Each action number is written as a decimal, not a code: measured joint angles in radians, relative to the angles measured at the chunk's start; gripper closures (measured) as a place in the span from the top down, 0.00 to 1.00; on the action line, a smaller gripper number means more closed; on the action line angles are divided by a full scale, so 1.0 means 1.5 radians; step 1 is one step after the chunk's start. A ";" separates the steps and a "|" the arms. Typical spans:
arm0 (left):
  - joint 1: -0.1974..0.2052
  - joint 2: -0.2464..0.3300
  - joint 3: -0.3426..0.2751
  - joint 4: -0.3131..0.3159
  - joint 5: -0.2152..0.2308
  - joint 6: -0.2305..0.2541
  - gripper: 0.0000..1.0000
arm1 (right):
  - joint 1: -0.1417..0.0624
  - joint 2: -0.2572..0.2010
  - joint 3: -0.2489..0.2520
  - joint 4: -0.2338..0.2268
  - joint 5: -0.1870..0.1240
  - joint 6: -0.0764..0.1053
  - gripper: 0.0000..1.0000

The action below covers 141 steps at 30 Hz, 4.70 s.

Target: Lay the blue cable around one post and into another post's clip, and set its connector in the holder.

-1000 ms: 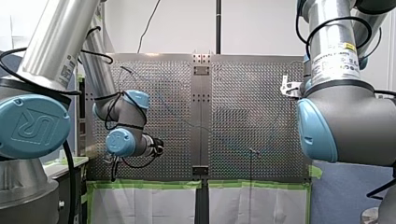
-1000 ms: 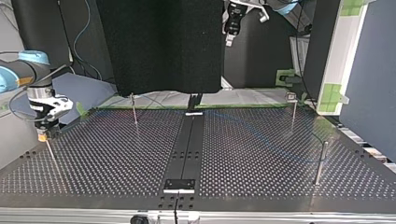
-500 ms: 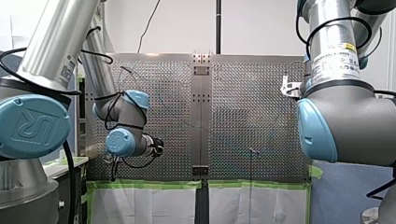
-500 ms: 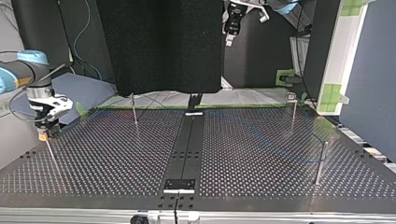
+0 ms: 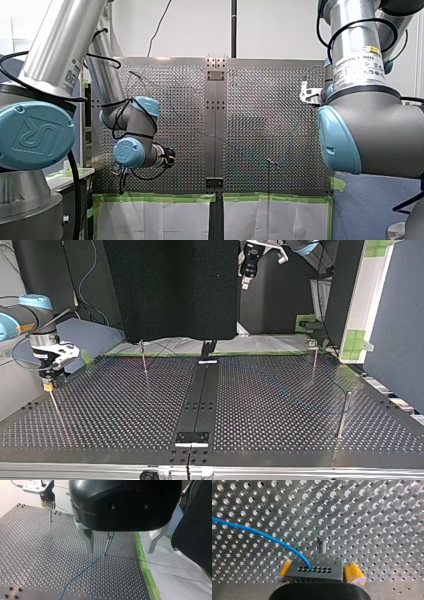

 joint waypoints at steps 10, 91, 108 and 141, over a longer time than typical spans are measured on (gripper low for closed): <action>0.000 0.000 0.000 0.000 -0.001 0.000 1.00 | 0.001 0.000 0.000 0.003 0.002 -0.001 0.80; 0.003 0.000 0.000 -0.003 -0.004 0.000 1.00 | -0.002 -0.028 0.061 -0.022 0.012 -0.021 0.52; 0.003 0.000 0.000 -0.006 -0.004 0.000 1.00 | -0.025 -0.024 0.053 -0.036 -0.034 -0.012 0.52; 0.001 0.000 0.000 -0.009 -0.004 0.000 1.00 | -0.036 -0.003 0.022 -0.030 -0.098 -0.003 0.52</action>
